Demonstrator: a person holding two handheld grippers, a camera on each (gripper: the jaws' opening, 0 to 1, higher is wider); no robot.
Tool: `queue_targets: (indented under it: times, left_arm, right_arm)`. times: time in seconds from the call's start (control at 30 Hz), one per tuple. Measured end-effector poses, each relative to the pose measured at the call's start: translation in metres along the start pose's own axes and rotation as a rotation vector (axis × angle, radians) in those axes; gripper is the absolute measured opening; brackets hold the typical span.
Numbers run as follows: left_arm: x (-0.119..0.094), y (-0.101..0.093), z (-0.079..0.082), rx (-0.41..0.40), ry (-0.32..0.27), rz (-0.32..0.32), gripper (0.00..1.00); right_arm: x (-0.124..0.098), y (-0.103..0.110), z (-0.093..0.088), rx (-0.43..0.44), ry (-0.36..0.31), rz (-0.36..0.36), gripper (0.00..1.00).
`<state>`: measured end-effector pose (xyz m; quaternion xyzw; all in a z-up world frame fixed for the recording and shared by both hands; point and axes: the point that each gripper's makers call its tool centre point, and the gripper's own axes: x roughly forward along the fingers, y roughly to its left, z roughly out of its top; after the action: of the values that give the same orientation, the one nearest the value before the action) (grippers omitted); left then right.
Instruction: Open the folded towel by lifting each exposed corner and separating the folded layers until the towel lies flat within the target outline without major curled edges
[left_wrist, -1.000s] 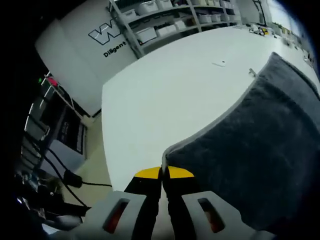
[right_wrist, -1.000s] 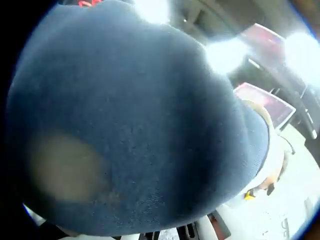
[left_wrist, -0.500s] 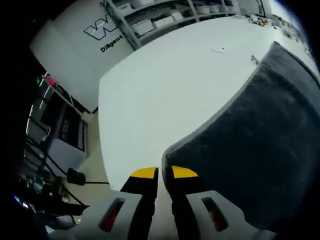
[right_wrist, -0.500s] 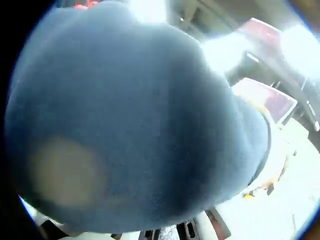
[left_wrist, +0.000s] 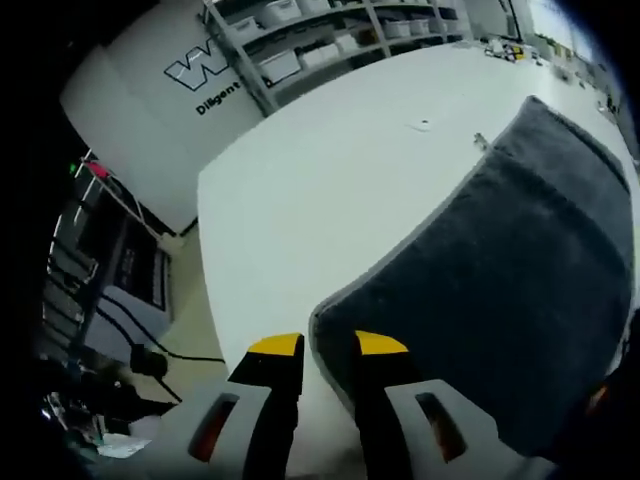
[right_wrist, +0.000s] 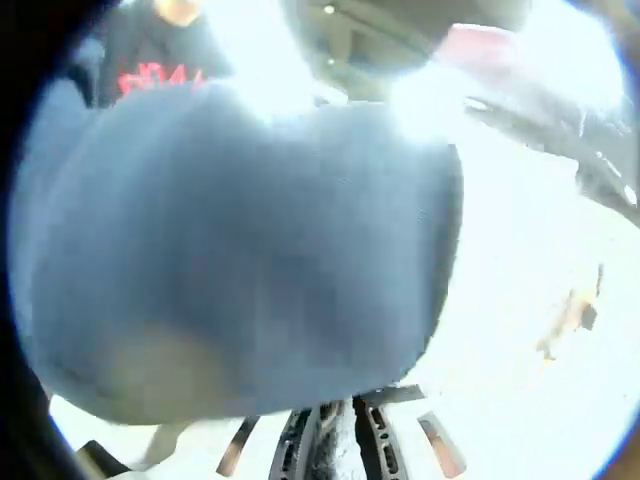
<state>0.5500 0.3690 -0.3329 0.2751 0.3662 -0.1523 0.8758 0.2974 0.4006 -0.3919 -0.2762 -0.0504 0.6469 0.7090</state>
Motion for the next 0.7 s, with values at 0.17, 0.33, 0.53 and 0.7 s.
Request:
queue_targets:
  times: [0.17, 0.33, 0.53, 0.7]
  left_arm:
    - [-0.031, 0.012, 0.011, -0.003, -0.064, -0.009, 0.18]
    - [-0.063, 0.026, 0.023, -0.033, -0.153, 0.017, 0.19]
    - [-0.087, 0.04, 0.027, -0.041, -0.226, 0.053, 0.19]
    - [-0.086, 0.046, 0.022, -0.06, -0.224, 0.059, 0.2]
  right_arm:
    - [-0.011, -0.007, 0.004, 0.119, -0.052, 0.013, 0.08]
    - [-0.02, -0.014, 0.01, 0.275, -0.106, 0.009, 0.1]
    - [-0.026, -0.026, 0.012, 0.367, -0.149, -0.009, 0.07]
    - [-0.029, -0.026, 0.022, 0.433, -0.207, 0.017, 0.1]
